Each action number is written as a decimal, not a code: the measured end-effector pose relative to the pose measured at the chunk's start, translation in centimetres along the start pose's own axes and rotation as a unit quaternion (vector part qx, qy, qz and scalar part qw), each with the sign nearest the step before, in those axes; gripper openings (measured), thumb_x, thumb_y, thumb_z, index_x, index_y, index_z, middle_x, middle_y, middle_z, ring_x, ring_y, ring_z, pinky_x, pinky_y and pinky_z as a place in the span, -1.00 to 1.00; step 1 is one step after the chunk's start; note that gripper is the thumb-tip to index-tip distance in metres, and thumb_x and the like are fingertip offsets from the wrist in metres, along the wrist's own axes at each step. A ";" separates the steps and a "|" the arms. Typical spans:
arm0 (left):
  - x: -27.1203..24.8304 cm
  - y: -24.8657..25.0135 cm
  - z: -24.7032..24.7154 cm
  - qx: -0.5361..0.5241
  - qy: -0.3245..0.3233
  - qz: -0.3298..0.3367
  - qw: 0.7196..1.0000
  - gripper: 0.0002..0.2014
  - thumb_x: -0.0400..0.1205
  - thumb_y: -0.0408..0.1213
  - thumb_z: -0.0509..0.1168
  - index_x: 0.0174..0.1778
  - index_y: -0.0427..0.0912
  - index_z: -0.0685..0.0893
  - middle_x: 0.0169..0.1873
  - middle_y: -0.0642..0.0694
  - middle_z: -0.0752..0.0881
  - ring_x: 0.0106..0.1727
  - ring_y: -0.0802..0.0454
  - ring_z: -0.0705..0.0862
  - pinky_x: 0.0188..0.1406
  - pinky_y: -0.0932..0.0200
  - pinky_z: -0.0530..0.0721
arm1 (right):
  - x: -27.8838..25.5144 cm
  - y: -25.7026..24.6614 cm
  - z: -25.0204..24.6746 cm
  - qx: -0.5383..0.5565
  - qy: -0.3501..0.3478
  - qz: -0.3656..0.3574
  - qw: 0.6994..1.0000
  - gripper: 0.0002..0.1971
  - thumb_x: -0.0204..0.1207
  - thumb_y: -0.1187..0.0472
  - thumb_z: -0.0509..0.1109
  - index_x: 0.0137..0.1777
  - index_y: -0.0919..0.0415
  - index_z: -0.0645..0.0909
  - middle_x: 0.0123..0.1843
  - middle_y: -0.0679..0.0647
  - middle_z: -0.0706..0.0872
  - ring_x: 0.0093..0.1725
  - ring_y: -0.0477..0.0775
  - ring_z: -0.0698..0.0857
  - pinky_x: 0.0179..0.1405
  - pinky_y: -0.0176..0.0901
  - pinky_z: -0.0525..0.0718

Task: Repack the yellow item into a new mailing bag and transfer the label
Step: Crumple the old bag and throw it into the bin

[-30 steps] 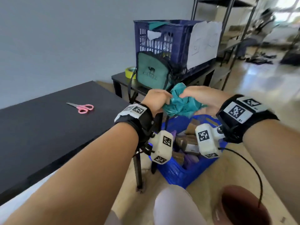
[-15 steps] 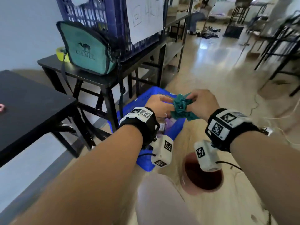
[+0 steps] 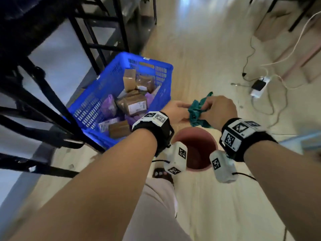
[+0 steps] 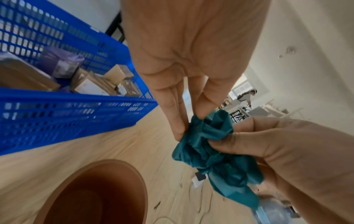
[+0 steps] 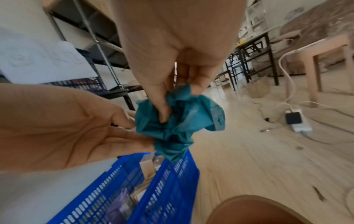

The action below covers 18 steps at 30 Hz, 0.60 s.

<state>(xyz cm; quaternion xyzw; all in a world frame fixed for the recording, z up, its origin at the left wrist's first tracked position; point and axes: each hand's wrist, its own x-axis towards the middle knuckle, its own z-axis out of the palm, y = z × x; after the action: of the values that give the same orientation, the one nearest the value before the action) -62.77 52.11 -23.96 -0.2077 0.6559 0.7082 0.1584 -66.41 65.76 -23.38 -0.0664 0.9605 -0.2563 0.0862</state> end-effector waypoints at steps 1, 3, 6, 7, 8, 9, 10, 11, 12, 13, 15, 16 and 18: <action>0.9 -0.6 0.7 0.004 -0.007 -0.010 1.000 -0.64 0.63 -0.70 0.15 0.37 -0.56 0.50 -0.54 -0.08 0.69 -0.67 0.25 0.66 -0.56 0.42 0.68 | 0.5 1.2 0.5 -0.002 -0.002 0.008 1.000 -0.81 0.26 0.24 0.58 -0.38 -0.02 0.62 -0.17 0.06 0.79 -0.11 0.16 0.74 -0.04 -0.06 0.72; 2.7 -1.8 1.8 0.021 -0.018 -0.034 0.999 -0.62 0.65 -0.72 0.07 0.38 -0.54 0.49 -0.68 0.02 0.67 -0.70 0.26 0.64 -0.60 0.43 0.65 | 1.5 3.5 1.8 -0.003 -0.012 0.025 1.000 -0.83 0.28 0.25 0.57 -0.35 -0.01 0.64 -0.18 0.06 0.78 -0.11 0.16 0.74 0.00 -0.05 0.72; 5.1 -3.9 2.8 0.071 -0.036 -0.085 0.993 -0.59 0.66 -0.70 0.03 0.40 -0.44 0.51 -0.49 -0.07 0.67 -0.64 0.19 0.65 -0.59 0.44 0.61 | 2.7 6.4 4.3 -0.014 -0.043 0.056 0.997 -0.83 0.29 0.24 0.55 -0.36 0.00 0.62 -0.19 0.04 0.77 -0.12 0.13 0.73 -0.06 -0.12 0.71; 6.0 -4.7 2.9 0.084 -0.041 -0.099 0.991 -0.58 0.66 -0.70 0.02 0.41 -0.42 0.52 -0.39 -0.11 0.64 -0.55 0.14 0.65 -0.59 0.45 0.60 | 3.0 7.2 5.2 -0.018 -0.057 0.062 0.996 -0.83 0.30 0.25 0.54 -0.35 0.00 0.62 -0.19 0.03 0.78 -0.11 0.13 0.74 -0.06 -0.13 0.71; 6.6 -5.4 2.9 0.089 -0.045 -0.113 0.989 -0.56 0.66 -0.71 0.00 0.42 -0.41 0.51 -0.34 -0.12 0.61 -0.45 0.10 0.62 -0.59 0.46 0.59 | 3.3 7.9 6.1 -0.019 -0.071 0.066 0.995 -0.84 0.31 0.26 0.53 -0.33 -0.01 0.63 -0.16 0.03 0.78 -0.10 0.12 0.74 -0.05 -0.13 0.71; 7.3 -6.2 2.8 0.090 -0.050 -0.122 0.987 -0.54 0.65 -0.72 -0.02 0.43 -0.41 0.51 -0.30 -0.13 0.61 -0.37 0.07 0.60 -0.61 0.47 0.56 | 3.5 8.4 6.9 -0.023 -0.089 0.073 0.993 -0.84 0.32 0.26 0.53 -0.30 -0.02 0.64 -0.14 0.03 0.79 -0.08 0.12 0.74 -0.03 -0.12 0.71; 7.8 -6.8 2.8 0.090 -0.054 -0.130 0.986 -0.52 0.65 -0.73 -0.04 0.44 -0.41 0.50 -0.22 -0.15 0.63 -0.30 0.03 0.63 -0.61 0.48 0.55 | 3.8 9.0 7.7 -0.028 -0.103 0.077 0.991 -0.84 0.33 0.27 0.53 -0.27 -0.02 0.65 -0.11 0.04 0.79 -0.07 0.12 0.74 -0.02 -0.12 0.71; 8.4 -7.7 2.8 0.093 -0.060 -0.138 0.984 -0.51 0.65 -0.74 -0.05 0.46 -0.39 0.48 -0.09 -0.18 0.66 -0.23 0.01 0.70 -0.59 0.48 0.55 | 4.0 9.4 8.4 -0.035 -0.118 0.085 0.989 -0.83 0.34 0.27 0.53 -0.23 -0.02 0.64 -0.08 0.05 0.78 -0.05 0.13 0.74 -0.01 -0.12 0.71; 8.9 -8.3 2.7 0.093 -0.065 -0.145 0.983 -0.50 0.65 -0.73 -0.04 0.47 -0.35 0.47 0.02 -0.20 0.65 -0.21 0.03 0.74 -0.54 0.47 0.58 | 4.2 9.9 9.0 -0.039 -0.128 0.087 0.987 -0.82 0.34 0.28 0.53 -0.20 -0.01 0.64 -0.06 0.06 0.78 -0.04 0.14 0.74 -0.01 -0.11 0.70; 9.6 -9.3 2.5 0.106 -0.068 -0.157 0.980 -0.52 0.67 -0.69 -0.02 0.44 -0.26 0.49 0.03 -0.20 0.62 -0.26 0.07 0.73 -0.45 0.42 0.61 | 4.3 10.1 9.5 -0.042 -0.139 0.094 0.985 -0.82 0.35 0.28 0.53 -0.16 0.01 0.63 -0.04 0.08 0.78 -0.03 0.16 0.73 -0.01 -0.09 0.70; 10.8 -10.8 2.0 0.146 -0.073 -0.192 0.968 -0.62 0.68 -0.61 0.04 0.12 -0.05 0.59 -0.14 -0.19 0.60 -0.32 0.03 0.59 -0.19 0.22 0.61 | 4.5 10.8 10.2 -0.040 -0.160 0.098 0.981 -0.80 0.38 0.24 0.52 -0.02 0.06 0.66 0.03 0.08 0.76 0.00 0.17 0.73 0.03 -0.05 0.71; 11.2 -11.4 1.7 0.156 -0.079 -0.208 0.962 -0.63 0.67 -0.59 0.06 -0.08 0.02 0.58 -0.21 -0.18 0.56 -0.32 0.02 0.52 -0.08 0.11 0.60 | 4.6 11.1 10.6 -0.033 -0.167 0.099 0.980 -0.77 0.40 0.21 0.52 0.06 0.07 0.67 0.06 0.07 0.76 0.03 0.15 0.73 0.07 -0.04 0.71; 12.1 -12.7 1.0 0.185 -0.075 -0.222 0.954 -0.60 0.65 -0.57 0.11 -0.28 0.08 0.45 -0.26 -0.08 0.54 -0.31 0.04 0.51 0.13 -0.01 0.63 | 4.6 11.5 11.0 -0.024 -0.162 0.108 0.980 -0.77 0.44 0.20 0.47 0.10 0.07 0.71 0.11 0.06 0.77 0.08 0.14 0.73 0.15 -0.03 0.70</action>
<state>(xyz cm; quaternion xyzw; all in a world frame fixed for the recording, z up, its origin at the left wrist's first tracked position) -67.00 53.64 -40.90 -0.2618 0.6988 0.5349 0.3961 -69.68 69.58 -39.16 -0.0047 0.9410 -0.2082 0.2666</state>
